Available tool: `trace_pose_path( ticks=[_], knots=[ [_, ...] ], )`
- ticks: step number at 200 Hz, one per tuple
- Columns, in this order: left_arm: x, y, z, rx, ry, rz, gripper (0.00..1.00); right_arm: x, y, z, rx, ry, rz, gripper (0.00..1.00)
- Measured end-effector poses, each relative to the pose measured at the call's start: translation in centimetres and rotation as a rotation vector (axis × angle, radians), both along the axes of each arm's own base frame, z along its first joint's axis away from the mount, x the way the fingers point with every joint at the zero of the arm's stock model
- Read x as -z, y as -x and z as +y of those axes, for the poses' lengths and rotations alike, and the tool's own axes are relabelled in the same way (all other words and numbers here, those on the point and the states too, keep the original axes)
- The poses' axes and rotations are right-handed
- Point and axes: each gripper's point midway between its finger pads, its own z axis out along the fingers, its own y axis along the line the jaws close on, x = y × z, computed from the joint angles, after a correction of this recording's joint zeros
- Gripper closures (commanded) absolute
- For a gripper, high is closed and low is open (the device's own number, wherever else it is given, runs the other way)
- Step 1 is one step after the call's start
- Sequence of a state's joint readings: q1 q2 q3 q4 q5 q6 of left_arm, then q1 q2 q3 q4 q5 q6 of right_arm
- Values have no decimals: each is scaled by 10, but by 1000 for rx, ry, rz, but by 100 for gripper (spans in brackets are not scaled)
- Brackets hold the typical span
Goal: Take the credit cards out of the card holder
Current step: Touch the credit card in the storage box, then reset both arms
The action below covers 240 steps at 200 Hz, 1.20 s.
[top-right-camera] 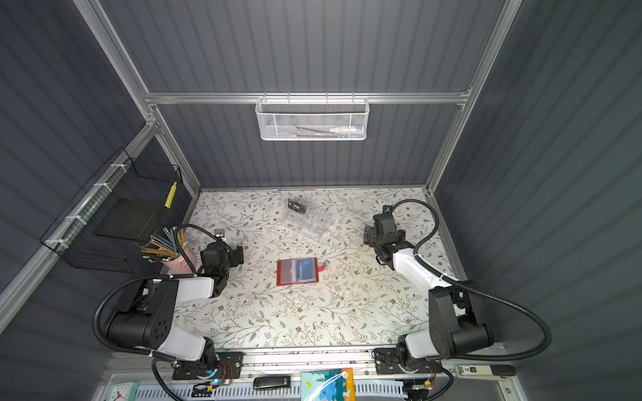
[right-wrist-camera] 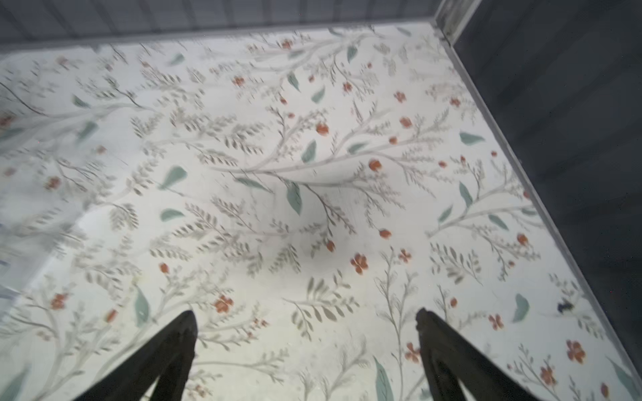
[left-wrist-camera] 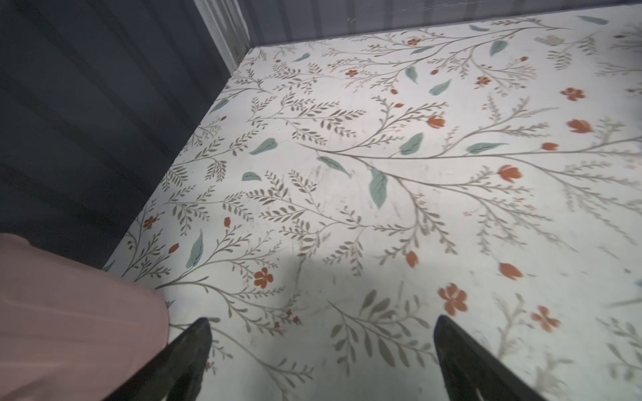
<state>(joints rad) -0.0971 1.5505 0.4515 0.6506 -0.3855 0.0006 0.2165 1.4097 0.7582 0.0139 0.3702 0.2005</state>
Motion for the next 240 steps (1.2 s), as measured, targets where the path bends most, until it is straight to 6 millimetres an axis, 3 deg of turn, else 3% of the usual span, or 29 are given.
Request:
trace_pose_path(
  ticks=[24,53,88,119,131,170,240],
  knots=[
    [4,-12,5,13,53,-47,0,-1,6,-26,42,77,-96,1],
    [25,-16,-8,83,95,-25,0,1,3,-44,67,152,-202,1],
    [17,-22,-15,121,114,-64,0,16,5,-61,72,119,-240,1],
    [14,-23,-20,135,109,-71,0,25,23,-83,110,38,-327,1],
    [14,-23,-21,138,108,-71,0,29,27,-83,105,15,-326,1],
    [13,-25,-23,144,108,-76,0,11,27,-76,76,-17,-444,1],
    [10,-26,-24,145,103,-88,0,-3,25,-74,68,-32,-515,1]
  ],
)
